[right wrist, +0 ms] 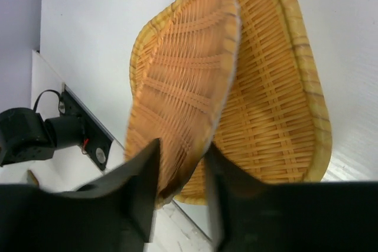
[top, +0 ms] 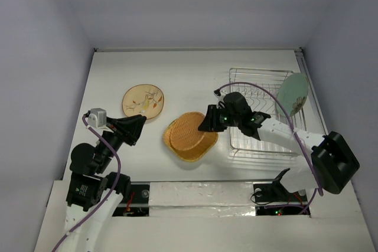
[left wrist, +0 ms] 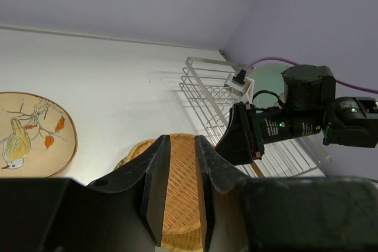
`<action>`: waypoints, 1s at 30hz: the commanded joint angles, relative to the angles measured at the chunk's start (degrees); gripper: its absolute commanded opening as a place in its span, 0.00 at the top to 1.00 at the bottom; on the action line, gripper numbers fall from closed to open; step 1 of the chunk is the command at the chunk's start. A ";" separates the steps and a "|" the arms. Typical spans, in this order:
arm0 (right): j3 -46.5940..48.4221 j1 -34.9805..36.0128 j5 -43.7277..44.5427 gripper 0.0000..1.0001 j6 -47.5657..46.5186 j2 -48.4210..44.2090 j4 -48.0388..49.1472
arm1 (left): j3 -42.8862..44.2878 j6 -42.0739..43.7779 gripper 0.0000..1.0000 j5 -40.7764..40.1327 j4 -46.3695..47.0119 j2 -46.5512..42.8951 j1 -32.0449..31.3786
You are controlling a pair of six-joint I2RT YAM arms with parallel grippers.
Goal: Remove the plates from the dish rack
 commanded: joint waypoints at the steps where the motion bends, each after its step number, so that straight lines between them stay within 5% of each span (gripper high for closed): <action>1: 0.34 0.20 -0.09 0.54 -0.76 -0.41 1.83 | 0.63 -0.32 0.79 -0.10 1.87 0.77 0.21; 10: 5.17 3.89 8.42 0.29 -4.80 0.82 -9.58 | 0.63 -0.23 0.79 -0.10 1.78 0.51 0.21; 24: 14.40 6.53 26.25 0.27 -7.61 -2.95 -24.72 | 0.63 -0.23 0.79 0.16 1.87 0.24 0.21; 27: 15.63 6.53 33.09 0.38 -6.30 -5.68 -25.43 | 0.63 -0.23 0.79 0.16 1.87 0.15 0.21; 30: 18.52 6.53 48.25 0.90 -4.46 -10.68 -30.77 | 0.63 -0.14 0.79 0.42 2.05 0.15 0.21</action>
